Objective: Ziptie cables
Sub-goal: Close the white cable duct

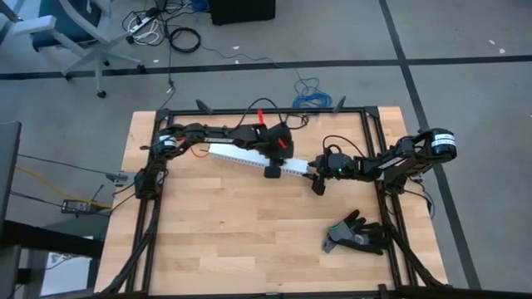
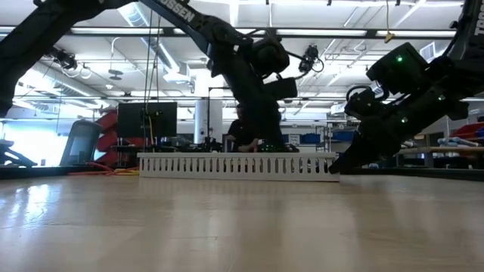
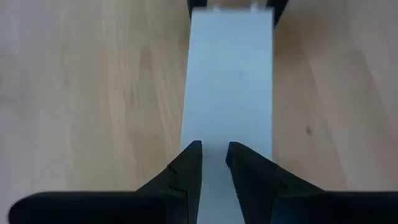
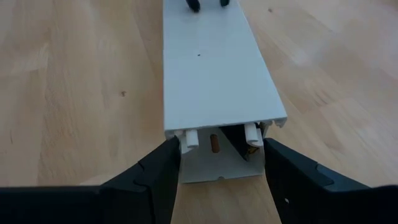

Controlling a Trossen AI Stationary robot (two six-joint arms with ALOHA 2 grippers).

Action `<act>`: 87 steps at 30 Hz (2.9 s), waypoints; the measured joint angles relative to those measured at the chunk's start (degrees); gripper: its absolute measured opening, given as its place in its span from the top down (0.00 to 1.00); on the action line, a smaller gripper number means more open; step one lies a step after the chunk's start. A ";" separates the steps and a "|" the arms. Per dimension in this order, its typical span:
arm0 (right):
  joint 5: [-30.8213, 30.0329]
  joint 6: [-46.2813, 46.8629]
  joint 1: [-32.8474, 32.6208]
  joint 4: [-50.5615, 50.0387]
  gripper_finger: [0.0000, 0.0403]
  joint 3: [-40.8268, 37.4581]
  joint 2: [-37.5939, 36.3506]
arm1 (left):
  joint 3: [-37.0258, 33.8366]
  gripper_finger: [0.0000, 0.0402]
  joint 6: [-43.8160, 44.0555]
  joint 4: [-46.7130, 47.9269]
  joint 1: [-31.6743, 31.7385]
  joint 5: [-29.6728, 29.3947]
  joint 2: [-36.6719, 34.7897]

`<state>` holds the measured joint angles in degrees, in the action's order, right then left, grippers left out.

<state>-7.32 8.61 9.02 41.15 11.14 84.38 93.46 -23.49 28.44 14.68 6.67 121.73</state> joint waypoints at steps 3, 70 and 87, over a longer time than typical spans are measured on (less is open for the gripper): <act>-0.17 0.01 0.00 0.07 0.49 -0.07 -0.04 | -0.41 0.77 -0.02 -5.10 0.03 2.35 1.36; 1.41 1.71 -0.02 1.34 0.49 0.00 0.02 | 0.26 0.77 5.57 -14.75 -0.70 16.70 4.42; 1.11 1.83 -0.02 1.45 0.49 0.00 0.01 | 0.38 0.77 1.39 -6.39 -0.35 26.41 -8.32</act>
<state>-6.21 10.44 8.99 42.60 11.14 84.38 93.84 -22.10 22.05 14.33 33.08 113.42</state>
